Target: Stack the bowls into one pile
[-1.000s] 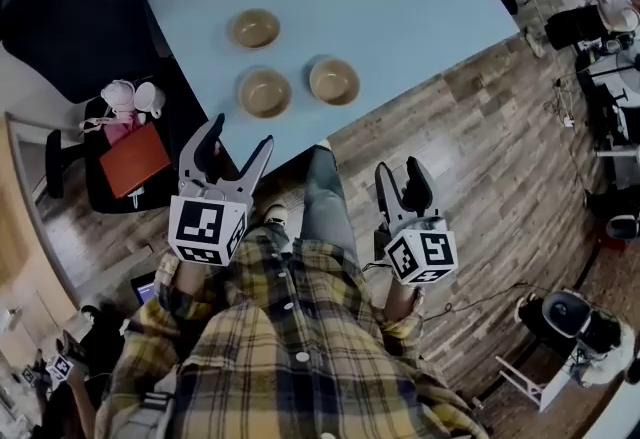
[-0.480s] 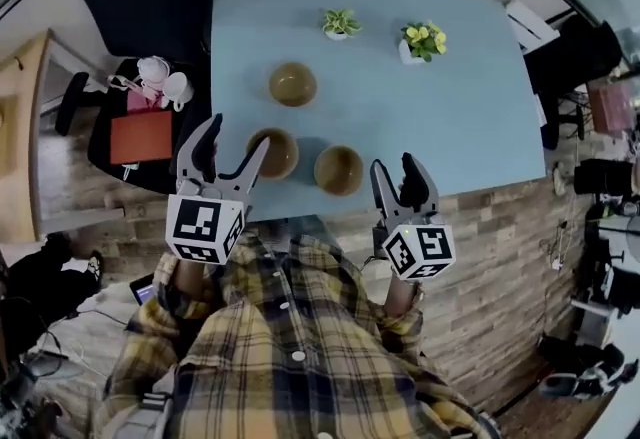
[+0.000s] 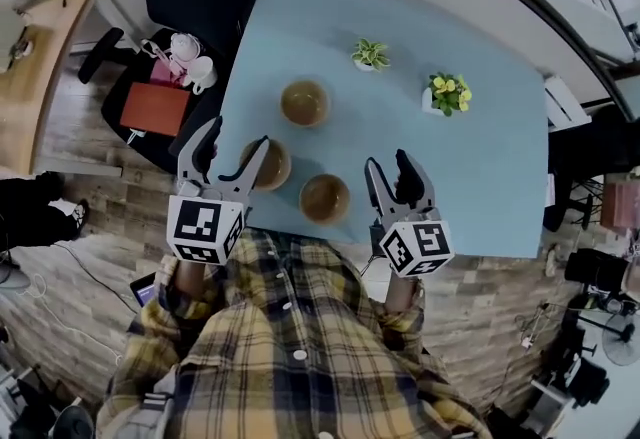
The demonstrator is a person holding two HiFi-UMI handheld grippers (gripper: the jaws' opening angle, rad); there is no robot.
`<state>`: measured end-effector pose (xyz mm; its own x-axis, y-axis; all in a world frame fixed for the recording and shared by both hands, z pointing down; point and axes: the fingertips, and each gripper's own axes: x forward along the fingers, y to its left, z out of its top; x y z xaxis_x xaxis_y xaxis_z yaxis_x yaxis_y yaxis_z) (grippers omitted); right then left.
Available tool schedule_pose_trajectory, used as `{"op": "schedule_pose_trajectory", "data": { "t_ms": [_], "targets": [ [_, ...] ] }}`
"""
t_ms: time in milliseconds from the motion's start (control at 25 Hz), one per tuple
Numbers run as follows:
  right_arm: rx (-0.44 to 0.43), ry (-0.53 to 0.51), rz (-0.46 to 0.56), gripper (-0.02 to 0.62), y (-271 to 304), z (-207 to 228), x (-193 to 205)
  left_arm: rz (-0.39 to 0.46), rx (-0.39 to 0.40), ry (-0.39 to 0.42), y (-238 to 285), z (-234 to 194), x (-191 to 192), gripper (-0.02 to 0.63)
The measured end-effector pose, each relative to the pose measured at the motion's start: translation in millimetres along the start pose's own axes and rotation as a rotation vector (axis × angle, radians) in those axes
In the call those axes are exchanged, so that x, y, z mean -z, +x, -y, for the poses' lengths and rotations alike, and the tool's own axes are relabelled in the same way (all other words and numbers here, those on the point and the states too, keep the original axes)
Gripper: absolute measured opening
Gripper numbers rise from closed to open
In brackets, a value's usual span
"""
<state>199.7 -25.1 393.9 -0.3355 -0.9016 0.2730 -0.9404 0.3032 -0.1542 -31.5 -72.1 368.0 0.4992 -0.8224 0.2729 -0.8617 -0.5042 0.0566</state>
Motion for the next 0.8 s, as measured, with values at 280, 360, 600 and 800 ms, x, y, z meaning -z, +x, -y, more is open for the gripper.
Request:
{"op": "schedule_pose_trajectory", "data": {
  "t_ms": [280,360,600,800],
  "targets": [
    [-0.02,0.005,-0.019,0.225,12,-3,3,0.007,-0.015,-0.002,5,-8,-3,0.305],
    [-0.012,0.007,-0.027,0.225,15,-3,2,0.004,-0.007,-0.005,8,-10,-4,0.303],
    [-0.004,0.01,-0.051,0.225,22,-4,5,-0.014,0.018,-0.003,18,-15,-3,0.302],
    [-0.012,0.012,-0.078,0.225,28,-5,11,-0.047,0.034,-0.003,26,-14,6,0.3]
  ]
}}
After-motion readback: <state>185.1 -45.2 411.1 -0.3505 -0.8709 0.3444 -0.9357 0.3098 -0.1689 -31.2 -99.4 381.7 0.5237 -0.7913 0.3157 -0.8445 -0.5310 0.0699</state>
